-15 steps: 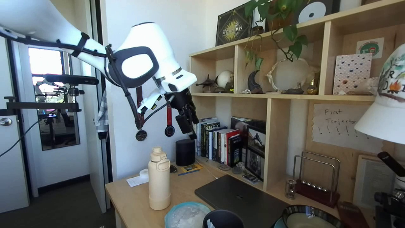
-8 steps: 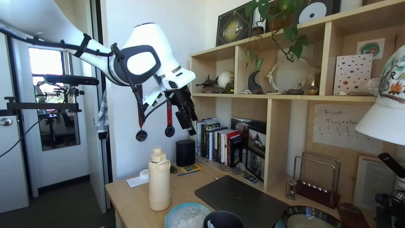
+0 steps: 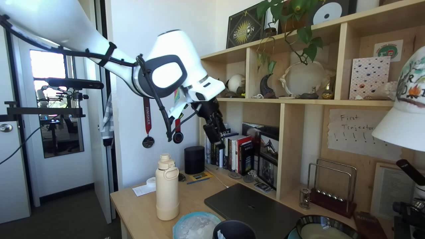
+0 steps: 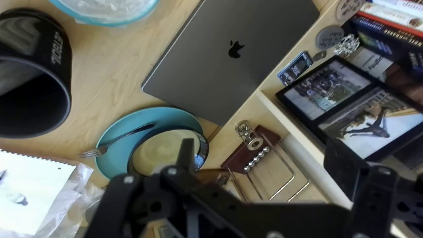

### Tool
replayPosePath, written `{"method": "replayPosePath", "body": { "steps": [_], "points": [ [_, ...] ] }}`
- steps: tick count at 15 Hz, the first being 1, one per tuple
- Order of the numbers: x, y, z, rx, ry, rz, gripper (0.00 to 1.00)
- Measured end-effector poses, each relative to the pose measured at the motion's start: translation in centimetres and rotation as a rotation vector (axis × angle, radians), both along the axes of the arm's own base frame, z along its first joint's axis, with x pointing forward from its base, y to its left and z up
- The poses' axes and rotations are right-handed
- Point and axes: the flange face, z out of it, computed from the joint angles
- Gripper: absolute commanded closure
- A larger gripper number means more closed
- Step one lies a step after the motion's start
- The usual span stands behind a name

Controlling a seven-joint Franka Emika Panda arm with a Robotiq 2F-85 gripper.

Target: Pick up the black bowl from the light blue plate and move it to the left.

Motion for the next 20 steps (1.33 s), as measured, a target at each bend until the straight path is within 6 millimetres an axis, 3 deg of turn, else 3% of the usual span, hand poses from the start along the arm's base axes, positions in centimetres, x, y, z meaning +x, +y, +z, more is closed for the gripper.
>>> {"method": "replayPosePath", "body": {
  "steps": [5, 10, 16, 20],
  "points": [
    [5.4, -7.3, -2.4, -0.011, -0.014, -0.129, 0.00],
    [10.0, -12.3, -4.2, -0.023, -0.039, -0.229, 0.00],
    [12.8, -17.8, -7.5, -0.022, -0.035, -0.372, 0.00],
    [13.9, -20.2, -10.2, -0.019, -0.021, -0.437, 0.00]
  ]
}}
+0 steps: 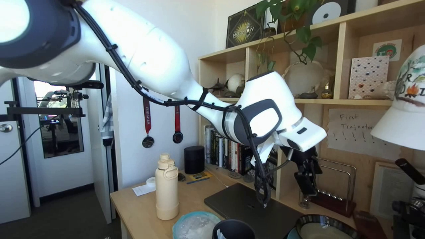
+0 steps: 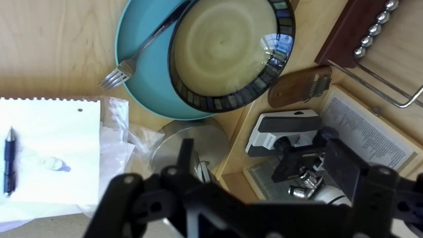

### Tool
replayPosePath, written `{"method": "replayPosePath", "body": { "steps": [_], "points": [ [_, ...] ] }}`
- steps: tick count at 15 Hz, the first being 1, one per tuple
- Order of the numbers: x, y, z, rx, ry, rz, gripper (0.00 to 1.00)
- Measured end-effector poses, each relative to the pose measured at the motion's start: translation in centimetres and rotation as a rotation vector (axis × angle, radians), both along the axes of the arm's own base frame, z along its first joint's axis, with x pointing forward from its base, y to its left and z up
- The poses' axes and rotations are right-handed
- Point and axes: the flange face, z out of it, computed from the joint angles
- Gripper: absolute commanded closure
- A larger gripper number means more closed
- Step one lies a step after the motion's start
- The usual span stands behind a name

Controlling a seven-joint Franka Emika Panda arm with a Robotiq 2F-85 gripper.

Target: Pick up the black bowl from the light blue plate and move it to the left.

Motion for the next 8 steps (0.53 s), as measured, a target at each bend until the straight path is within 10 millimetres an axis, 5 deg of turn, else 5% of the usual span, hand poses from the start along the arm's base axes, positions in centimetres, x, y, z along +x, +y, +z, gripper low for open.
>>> {"method": "replayPosePath", "body": {
  "steps": [8],
  "points": [
    [1.2, -1.5, -5.7, 0.055, 0.011, -0.077, 0.00]
  ]
}}
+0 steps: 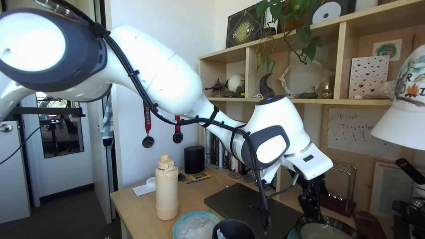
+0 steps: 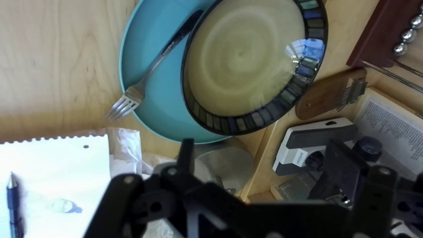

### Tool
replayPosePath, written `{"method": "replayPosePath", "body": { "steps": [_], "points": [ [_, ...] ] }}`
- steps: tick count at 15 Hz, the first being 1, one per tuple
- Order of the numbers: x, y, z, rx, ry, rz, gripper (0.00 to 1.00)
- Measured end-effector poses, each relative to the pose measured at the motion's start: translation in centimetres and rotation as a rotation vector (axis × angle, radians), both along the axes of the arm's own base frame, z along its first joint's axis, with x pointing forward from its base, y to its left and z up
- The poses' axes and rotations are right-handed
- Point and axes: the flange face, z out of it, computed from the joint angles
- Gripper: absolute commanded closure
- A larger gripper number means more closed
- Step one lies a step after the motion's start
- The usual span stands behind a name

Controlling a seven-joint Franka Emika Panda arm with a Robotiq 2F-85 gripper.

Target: Pick up the black bowl from the light blue plate and move it to the left.

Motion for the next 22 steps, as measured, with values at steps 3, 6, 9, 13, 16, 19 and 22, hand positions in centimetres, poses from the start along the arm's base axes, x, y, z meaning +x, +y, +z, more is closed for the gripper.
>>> {"method": "replayPosePath", "body": {
  "steps": [3, 6, 9, 13, 16, 19, 22],
  "points": [
    [-0.1, -0.5, -2.2, 0.019, 0.004, -0.027, 0.00],
    [-0.4, -1.0, -4.4, 0.038, 0.014, -0.051, 0.00],
    [-0.6, -1.2, -6.5, 0.052, 0.025, -0.067, 0.00],
    [-0.8, -1.3, -8.6, 0.071, 0.024, -0.092, 0.00],
    [-1.0, -1.4, -9.9, 0.089, 0.031, -0.112, 0.00],
    [-0.9, -1.4, -10.6, 0.099, 0.032, -0.131, 0.00],
    [-0.4, -1.4, -10.4, 0.103, 0.019, -0.141, 0.00]
  ]
}}
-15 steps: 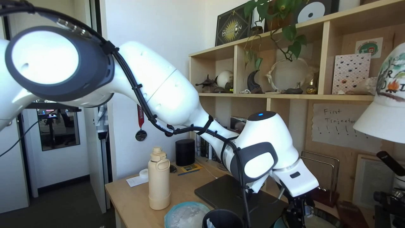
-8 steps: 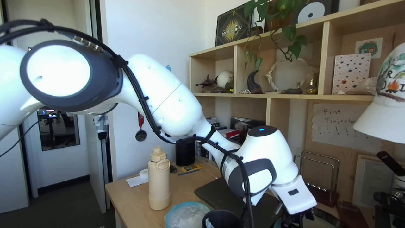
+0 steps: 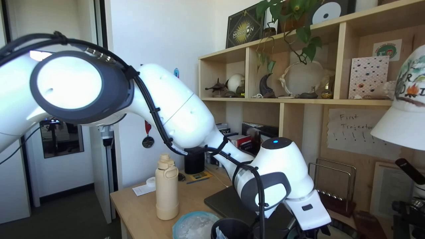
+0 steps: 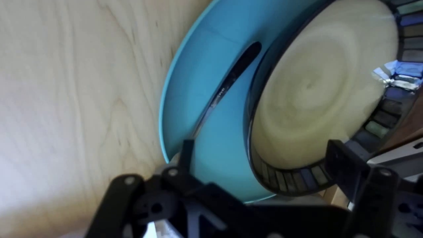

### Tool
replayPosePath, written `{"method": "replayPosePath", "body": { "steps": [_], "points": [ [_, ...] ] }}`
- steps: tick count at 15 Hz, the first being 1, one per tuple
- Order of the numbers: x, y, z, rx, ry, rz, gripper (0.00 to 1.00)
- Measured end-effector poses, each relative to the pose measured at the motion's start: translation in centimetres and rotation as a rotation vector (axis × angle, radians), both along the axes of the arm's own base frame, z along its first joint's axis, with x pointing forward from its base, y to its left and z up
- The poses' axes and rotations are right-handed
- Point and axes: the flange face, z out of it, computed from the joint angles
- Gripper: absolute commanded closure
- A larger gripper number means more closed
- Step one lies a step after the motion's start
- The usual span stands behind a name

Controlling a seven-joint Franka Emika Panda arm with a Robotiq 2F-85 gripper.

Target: Pick up the black bowl from the light blue plate and move it to the left.

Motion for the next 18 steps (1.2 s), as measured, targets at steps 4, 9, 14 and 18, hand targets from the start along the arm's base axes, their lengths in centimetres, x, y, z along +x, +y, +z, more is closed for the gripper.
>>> {"method": "replayPosePath", "body": {
  "steps": [4, 9, 14, 18],
  "points": [
    [0.8, 0.3, 0.0, -0.002, -0.012, 0.000, 0.00],
    [1.6, 0.4, 0.1, -0.006, -0.027, 0.000, 0.00],
    [1.9, -0.1, 1.1, -0.015, -0.046, -0.004, 0.00],
    [2.3, -0.8, 2.9, -0.029, -0.073, -0.009, 0.00]
  ]
}}
